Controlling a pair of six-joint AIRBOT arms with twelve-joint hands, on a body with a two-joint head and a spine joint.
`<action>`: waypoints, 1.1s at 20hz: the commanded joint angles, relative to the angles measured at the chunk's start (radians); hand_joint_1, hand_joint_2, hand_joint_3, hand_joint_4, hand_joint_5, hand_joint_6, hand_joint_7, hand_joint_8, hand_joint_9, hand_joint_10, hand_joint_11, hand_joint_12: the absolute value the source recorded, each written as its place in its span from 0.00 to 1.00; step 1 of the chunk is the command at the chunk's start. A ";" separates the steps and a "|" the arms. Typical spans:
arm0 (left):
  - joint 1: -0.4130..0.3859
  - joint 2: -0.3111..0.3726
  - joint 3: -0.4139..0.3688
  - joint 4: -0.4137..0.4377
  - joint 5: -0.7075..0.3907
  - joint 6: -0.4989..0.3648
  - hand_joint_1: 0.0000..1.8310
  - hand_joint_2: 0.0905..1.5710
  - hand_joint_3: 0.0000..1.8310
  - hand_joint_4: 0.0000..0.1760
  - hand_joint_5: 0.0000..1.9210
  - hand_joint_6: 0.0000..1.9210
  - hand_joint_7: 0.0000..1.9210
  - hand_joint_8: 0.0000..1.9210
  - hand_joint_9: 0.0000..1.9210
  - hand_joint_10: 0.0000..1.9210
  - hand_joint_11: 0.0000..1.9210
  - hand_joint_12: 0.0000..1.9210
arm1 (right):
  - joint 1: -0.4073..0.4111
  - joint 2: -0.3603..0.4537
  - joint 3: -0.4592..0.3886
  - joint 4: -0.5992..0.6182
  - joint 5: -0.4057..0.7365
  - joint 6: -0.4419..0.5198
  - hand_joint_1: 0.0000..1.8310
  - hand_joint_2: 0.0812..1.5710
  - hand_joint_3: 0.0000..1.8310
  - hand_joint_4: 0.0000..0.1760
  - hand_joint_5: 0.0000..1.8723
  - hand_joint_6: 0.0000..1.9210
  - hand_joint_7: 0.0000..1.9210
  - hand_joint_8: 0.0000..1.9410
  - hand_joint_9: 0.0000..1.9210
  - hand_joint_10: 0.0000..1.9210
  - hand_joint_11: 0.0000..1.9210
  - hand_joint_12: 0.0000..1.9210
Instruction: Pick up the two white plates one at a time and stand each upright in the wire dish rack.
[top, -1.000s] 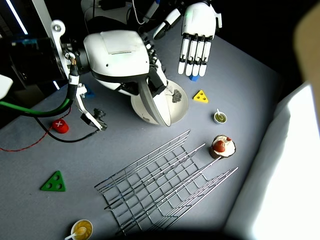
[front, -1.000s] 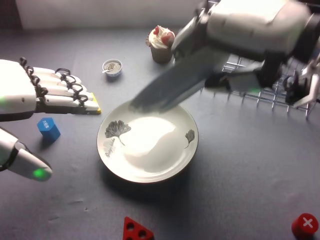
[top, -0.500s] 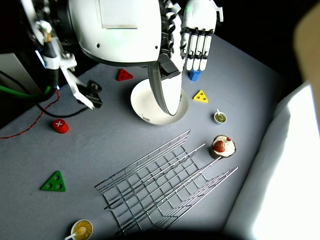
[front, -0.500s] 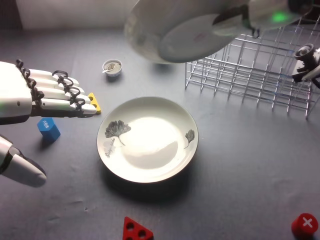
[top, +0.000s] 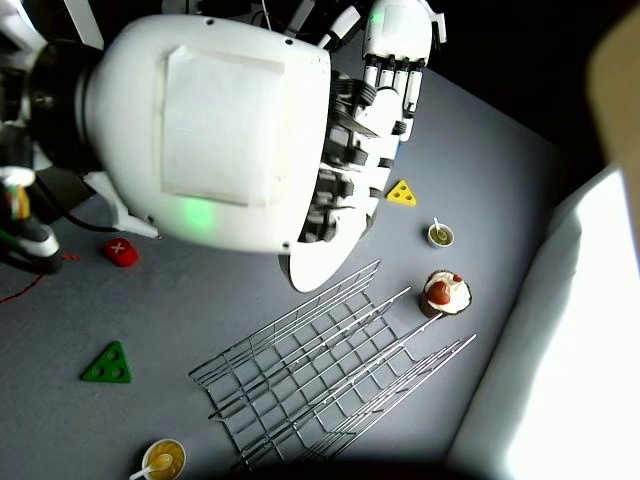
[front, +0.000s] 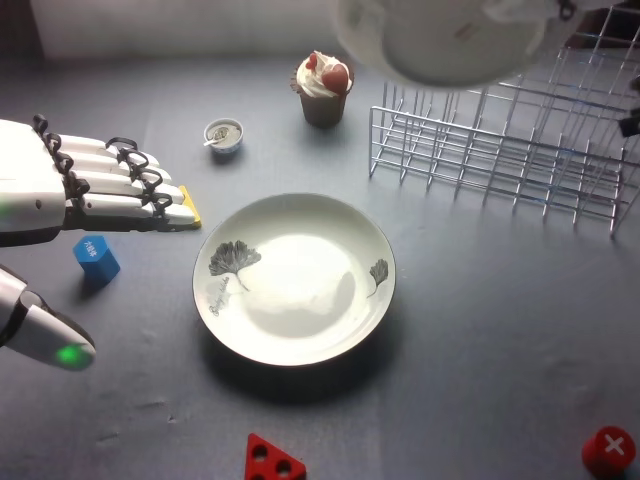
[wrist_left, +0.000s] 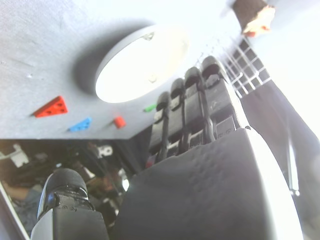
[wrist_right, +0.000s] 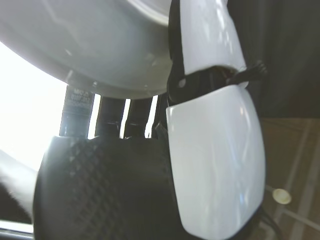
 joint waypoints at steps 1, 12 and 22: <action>-0.011 0.009 0.000 -0.057 -0.055 -0.002 0.01 0.57 0.00 0.00 0.05 0.00 0.06 0.00 0.06 0.01 0.07 0.00 | 0.027 0.004 0.007 0.007 0.134 0.015 0.82 0.65 0.00 0.00 0.52 0.49 0.62 0.20 0.58 0.37 0.51 0.71; -0.014 -0.002 -0.001 -0.058 -0.051 -0.002 0.01 0.57 0.00 0.00 0.05 0.00 0.07 0.00 0.06 0.00 0.07 0.01 | -0.017 -0.035 0.140 0.093 0.088 0.015 0.82 0.64 0.00 0.00 0.52 0.44 0.70 0.09 0.61 0.30 0.50 0.72; -0.015 -0.008 0.000 -0.056 -0.050 -0.002 0.03 0.57 0.00 0.00 0.07 0.00 0.08 0.00 0.07 0.00 0.08 0.01 | -0.060 -0.092 0.258 0.155 0.041 0.015 0.82 0.66 0.00 0.00 0.49 0.53 0.59 0.27 0.56 0.40 0.51 0.70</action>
